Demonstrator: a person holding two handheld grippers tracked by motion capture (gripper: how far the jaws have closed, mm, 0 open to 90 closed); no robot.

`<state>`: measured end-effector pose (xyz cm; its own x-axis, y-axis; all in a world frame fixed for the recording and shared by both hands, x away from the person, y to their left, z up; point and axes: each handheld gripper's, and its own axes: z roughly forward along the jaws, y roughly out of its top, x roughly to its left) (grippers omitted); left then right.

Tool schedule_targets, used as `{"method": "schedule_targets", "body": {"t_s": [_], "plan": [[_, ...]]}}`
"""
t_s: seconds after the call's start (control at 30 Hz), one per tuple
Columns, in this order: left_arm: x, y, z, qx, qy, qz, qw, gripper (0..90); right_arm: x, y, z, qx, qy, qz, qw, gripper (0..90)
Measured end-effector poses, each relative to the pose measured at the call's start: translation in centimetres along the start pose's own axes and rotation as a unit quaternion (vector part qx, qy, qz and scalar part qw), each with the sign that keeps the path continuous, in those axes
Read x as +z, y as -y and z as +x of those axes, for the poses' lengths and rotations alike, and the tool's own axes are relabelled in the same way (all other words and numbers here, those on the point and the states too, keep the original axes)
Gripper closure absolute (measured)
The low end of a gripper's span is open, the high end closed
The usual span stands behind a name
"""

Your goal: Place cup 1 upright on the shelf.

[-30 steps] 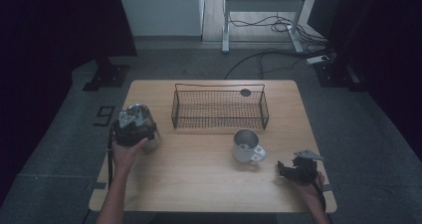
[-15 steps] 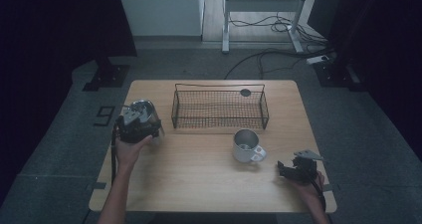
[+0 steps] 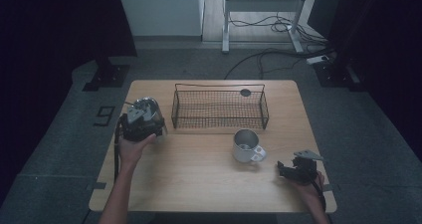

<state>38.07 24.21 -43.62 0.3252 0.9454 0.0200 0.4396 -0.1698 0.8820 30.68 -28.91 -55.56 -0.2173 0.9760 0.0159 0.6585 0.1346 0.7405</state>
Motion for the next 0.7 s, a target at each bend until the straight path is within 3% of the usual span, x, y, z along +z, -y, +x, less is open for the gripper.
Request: {"method": "schedule_targets", "body": {"t_s": [0.7], "plan": [[-0.5,-1.5,-1.3,0.016,0.01,-0.005,0.9998,4.0,0.0,0.0,0.0,0.0,0.0,0.0,1.0,14.1]]}}
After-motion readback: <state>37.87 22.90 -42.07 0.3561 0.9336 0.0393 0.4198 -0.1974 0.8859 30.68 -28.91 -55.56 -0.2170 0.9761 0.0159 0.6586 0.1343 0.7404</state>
